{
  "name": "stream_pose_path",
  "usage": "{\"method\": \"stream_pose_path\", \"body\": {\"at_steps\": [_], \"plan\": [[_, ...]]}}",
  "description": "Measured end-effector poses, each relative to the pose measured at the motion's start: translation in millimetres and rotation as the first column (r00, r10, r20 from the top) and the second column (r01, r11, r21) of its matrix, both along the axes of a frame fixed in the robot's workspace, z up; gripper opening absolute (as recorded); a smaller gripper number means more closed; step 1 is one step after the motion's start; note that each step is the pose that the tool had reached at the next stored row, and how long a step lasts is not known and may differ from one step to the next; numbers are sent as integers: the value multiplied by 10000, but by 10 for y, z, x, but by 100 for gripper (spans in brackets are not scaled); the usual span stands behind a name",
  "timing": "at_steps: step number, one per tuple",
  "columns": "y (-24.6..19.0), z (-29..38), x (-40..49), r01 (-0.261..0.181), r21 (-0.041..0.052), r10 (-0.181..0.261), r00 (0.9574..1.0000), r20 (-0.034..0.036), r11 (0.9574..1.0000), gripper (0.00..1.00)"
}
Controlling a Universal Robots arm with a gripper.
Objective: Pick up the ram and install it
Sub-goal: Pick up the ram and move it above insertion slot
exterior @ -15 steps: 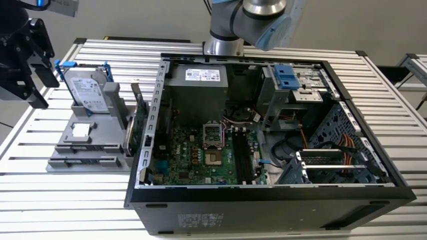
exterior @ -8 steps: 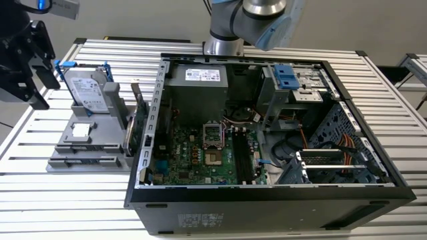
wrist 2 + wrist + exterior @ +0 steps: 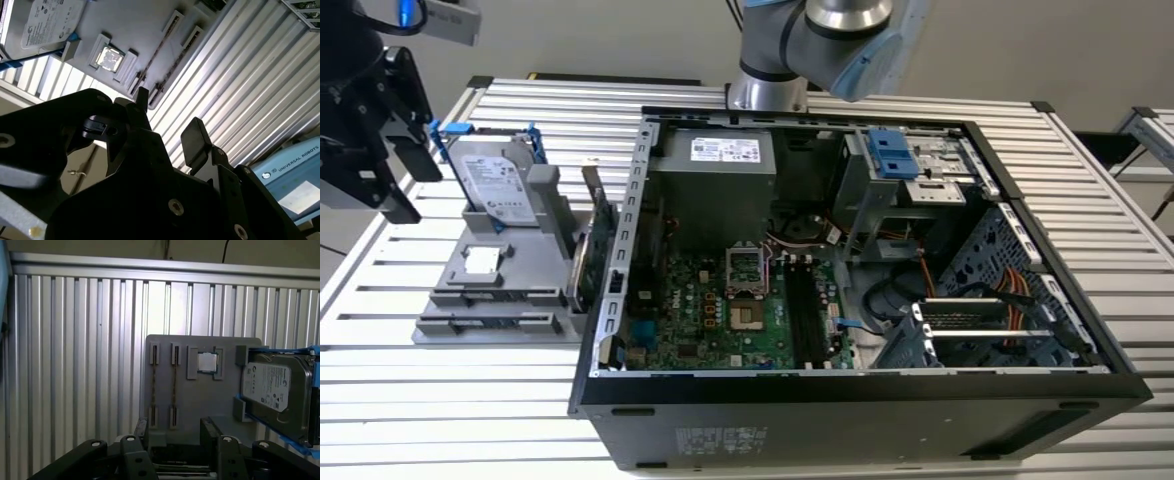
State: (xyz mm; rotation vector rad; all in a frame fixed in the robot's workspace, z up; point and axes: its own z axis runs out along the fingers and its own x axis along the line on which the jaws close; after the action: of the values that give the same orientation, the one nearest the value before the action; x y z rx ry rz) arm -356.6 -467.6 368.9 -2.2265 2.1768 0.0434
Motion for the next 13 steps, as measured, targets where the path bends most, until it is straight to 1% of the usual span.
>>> {"method": "stream_pose_path", "body": {"at_steps": [6,13], "plan": [[-14,-28,0,0,0,0,10000,0,10000,0],[-50,-61,0,0,1,0,10000,0,10000,0]]}}
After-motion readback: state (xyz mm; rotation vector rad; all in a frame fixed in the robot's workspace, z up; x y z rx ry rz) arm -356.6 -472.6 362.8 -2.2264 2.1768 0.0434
